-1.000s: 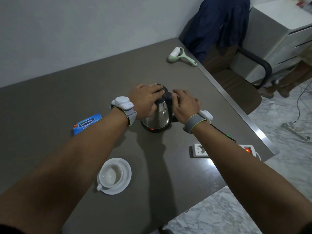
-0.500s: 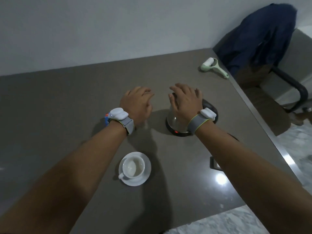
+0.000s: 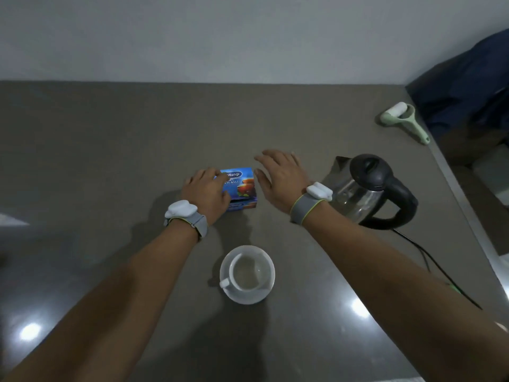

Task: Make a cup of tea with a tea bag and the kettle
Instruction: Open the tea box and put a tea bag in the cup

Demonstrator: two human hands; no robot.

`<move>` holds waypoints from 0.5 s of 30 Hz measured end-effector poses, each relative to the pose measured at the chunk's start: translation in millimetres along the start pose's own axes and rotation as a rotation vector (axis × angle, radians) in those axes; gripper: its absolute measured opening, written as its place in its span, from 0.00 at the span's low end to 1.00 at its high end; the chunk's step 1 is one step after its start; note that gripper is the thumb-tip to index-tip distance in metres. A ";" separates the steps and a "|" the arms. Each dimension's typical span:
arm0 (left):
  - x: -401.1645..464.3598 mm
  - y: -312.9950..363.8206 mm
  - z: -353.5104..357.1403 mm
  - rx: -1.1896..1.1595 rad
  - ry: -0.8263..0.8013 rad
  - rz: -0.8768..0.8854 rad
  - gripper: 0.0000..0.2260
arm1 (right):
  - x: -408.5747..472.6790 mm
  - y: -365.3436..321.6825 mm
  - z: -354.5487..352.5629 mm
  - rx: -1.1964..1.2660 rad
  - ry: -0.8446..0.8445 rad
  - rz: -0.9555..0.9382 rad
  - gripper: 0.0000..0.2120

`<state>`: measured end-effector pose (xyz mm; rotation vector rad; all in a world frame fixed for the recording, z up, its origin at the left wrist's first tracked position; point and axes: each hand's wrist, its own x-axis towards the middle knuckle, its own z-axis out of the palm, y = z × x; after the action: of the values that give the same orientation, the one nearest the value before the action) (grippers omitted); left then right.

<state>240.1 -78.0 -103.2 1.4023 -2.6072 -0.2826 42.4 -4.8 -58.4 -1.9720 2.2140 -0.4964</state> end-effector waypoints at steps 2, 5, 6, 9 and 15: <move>-1.0 -7.7 6.9 -0.014 -0.026 -0.032 0.18 | 5.9 -2.2 13.4 -0.004 -0.070 -0.003 0.20; 0.4 -18.3 20.9 -0.019 -0.063 -0.063 0.20 | 14.8 -2.4 37.4 -0.012 -0.153 0.003 0.21; 0.8 -20.8 25.4 -0.017 -0.075 -0.067 0.21 | 16.5 -1.9 44.6 -0.013 -0.175 0.012 0.22; 3.9 -28.2 38.3 -0.050 -0.107 -0.096 0.24 | 18.0 -1.2 65.0 -0.012 -0.235 0.040 0.21; 4.1 -38.0 56.5 -0.113 -0.140 -0.136 0.27 | 13.9 4.1 91.2 -0.037 -0.362 0.078 0.21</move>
<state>255.2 -97.1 -167.0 1.5758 -2.5602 -0.5559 65.3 -32.1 -143.6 -1.8113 2.0718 -0.0786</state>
